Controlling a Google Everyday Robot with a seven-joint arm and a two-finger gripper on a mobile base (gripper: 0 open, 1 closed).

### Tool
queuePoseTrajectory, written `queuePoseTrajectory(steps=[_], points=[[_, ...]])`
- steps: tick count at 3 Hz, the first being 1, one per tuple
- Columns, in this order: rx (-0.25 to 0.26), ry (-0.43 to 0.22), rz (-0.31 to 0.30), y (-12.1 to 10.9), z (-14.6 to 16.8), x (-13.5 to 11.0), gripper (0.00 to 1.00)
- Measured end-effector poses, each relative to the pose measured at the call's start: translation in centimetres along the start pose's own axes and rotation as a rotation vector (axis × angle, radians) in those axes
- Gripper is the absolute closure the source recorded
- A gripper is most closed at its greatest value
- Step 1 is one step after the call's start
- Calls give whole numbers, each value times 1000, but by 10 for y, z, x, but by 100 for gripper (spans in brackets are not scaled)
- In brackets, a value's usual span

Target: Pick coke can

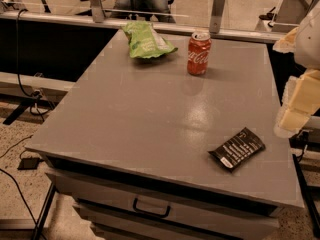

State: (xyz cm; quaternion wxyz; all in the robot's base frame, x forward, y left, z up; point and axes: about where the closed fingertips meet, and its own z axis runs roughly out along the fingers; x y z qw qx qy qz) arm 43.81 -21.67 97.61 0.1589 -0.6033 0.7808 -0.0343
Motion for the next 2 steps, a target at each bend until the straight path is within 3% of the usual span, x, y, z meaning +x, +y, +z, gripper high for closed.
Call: queuePoseTrajectory(steps=[1,2], points=[[0,0,0,0,0,0,0],[14,23,38,-24,12,-4,0]])
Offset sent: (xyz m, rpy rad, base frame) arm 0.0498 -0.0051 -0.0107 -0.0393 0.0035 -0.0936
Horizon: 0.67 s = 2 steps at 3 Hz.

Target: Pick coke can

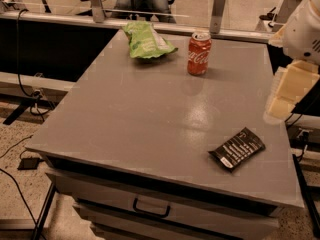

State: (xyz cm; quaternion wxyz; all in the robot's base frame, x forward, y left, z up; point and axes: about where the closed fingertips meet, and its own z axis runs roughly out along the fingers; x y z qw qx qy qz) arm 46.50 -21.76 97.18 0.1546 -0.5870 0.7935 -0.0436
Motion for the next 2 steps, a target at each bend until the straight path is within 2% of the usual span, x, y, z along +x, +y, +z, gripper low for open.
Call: queuePoseTrajectory(steps=[1,2], points=[[-10,-49,60,-67,23,-11,0],[-17,-125,109,-118,43,-21,0]])
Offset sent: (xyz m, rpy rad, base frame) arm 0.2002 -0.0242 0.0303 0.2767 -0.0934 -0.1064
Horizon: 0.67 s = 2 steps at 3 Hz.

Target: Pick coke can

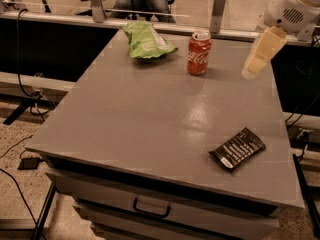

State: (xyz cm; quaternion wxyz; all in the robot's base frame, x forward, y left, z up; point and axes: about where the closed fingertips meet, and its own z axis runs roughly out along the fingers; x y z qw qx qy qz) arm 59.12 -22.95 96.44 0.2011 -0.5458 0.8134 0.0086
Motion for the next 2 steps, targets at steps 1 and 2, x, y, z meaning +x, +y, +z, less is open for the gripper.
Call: queuePoseTrajectory(steps=[1,2], points=[[58,-232,77,-53,7,-30,0],[110,-400,130,-83,16,-53,0]])
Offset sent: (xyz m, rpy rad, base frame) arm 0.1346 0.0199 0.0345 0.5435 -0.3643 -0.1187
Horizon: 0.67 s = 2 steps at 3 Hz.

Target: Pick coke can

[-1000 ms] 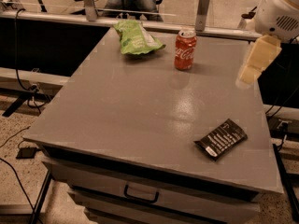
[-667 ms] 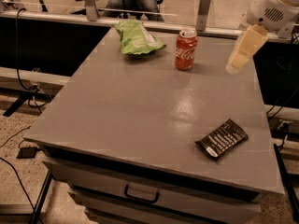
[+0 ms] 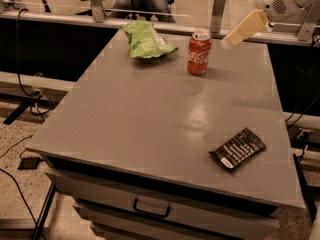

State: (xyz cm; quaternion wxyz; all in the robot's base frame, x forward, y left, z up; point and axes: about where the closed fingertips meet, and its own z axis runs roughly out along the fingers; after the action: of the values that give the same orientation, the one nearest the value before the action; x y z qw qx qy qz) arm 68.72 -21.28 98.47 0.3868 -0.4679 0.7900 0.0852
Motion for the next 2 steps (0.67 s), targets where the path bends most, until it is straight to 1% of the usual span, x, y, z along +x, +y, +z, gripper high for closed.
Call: queuePoseTrajectory(steps=[1,2], points=[[51,-127,73,-8,31,-18,0],[38,-162,123,3,63,-20,0]])
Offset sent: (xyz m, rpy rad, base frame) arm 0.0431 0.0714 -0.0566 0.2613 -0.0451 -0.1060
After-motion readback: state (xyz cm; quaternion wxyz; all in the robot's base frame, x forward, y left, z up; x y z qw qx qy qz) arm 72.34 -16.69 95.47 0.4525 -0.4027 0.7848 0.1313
